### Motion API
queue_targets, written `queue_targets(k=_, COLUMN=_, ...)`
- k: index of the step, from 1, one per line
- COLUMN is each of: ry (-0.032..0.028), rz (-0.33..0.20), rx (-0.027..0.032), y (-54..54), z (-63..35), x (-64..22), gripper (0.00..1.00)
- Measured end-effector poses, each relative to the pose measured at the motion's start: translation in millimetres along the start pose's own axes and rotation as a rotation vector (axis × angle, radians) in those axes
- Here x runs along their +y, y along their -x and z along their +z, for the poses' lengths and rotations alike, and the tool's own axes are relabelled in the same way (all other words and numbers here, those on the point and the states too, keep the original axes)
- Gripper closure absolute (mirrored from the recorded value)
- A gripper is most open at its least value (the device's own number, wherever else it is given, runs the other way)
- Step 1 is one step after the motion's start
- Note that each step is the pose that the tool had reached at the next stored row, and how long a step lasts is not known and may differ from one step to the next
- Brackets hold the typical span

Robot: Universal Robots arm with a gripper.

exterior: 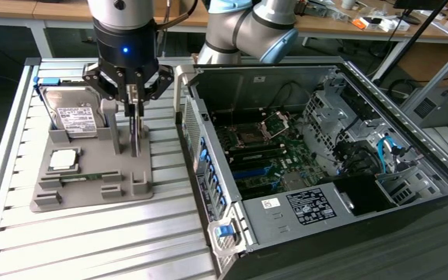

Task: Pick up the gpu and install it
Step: 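Pick up the gpu and move the gpu toward the slot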

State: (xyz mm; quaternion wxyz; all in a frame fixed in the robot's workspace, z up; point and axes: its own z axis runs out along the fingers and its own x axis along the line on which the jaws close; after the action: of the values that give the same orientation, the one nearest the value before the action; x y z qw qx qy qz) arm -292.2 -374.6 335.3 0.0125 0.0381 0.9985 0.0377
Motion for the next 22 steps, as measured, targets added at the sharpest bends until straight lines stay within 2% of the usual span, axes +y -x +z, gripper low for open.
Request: queue_targets(k=22, ry=0.0, rz=0.0, rx=0.0001, y=0.3, z=-12.8, x=1.0, gripper=0.73)
